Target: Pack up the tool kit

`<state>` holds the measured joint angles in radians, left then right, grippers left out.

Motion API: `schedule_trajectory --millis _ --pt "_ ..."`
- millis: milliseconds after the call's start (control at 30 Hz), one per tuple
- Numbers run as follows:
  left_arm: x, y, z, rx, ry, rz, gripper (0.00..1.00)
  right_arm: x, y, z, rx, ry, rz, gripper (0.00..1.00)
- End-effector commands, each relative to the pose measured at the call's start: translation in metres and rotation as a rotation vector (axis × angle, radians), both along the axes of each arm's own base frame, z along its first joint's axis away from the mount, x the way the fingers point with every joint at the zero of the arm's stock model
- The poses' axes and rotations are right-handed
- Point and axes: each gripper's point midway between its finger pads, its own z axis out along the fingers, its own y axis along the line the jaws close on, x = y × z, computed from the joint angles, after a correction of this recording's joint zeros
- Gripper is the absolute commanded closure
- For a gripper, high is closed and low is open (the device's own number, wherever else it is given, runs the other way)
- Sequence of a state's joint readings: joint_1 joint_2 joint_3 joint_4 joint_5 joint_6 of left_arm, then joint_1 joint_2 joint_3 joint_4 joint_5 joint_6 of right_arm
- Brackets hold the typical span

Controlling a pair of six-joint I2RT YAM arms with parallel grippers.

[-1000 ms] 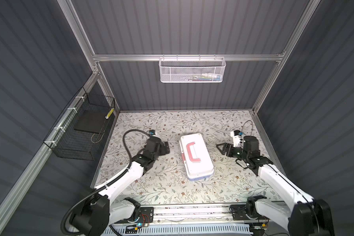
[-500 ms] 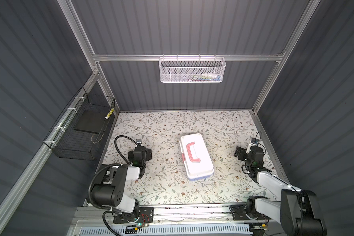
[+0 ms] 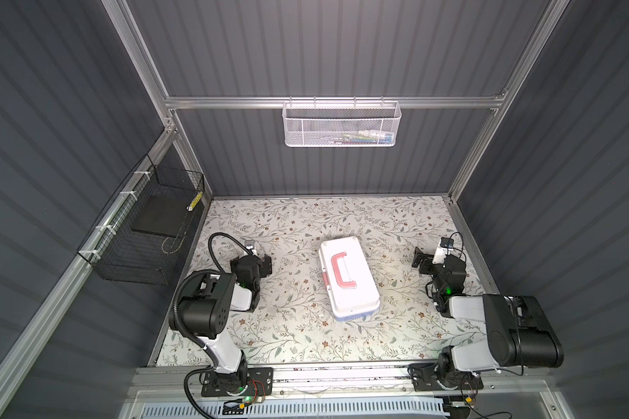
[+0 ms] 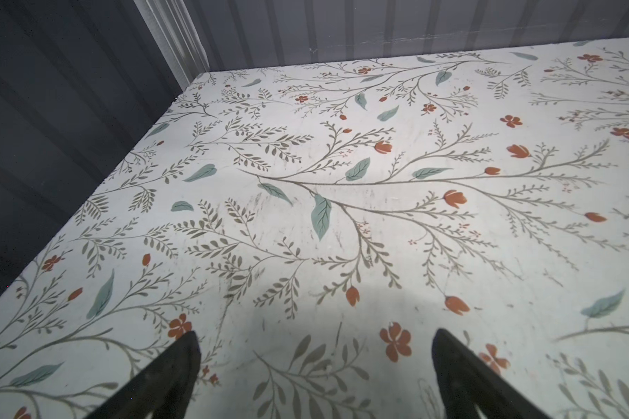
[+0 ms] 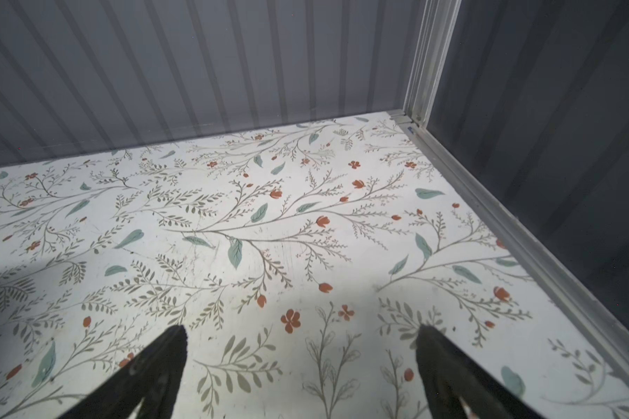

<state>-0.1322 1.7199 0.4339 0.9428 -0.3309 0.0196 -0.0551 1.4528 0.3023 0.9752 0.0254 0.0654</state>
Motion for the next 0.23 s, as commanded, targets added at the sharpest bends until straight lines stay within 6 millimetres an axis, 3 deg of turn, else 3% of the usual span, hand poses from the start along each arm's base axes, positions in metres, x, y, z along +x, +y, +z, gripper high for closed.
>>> schedule_trajectory --millis 0,200 --pt "0.0118 -0.0006 0.0086 -0.029 -0.019 -0.031 0.0 0.0052 0.0007 0.0073 -0.015 -0.015 0.007 0.01" --pt "0.0117 -0.0004 0.0059 -0.057 -0.005 -0.06 0.0 0.0057 0.0012 0.0077 -0.014 -0.021 0.01 0.01"
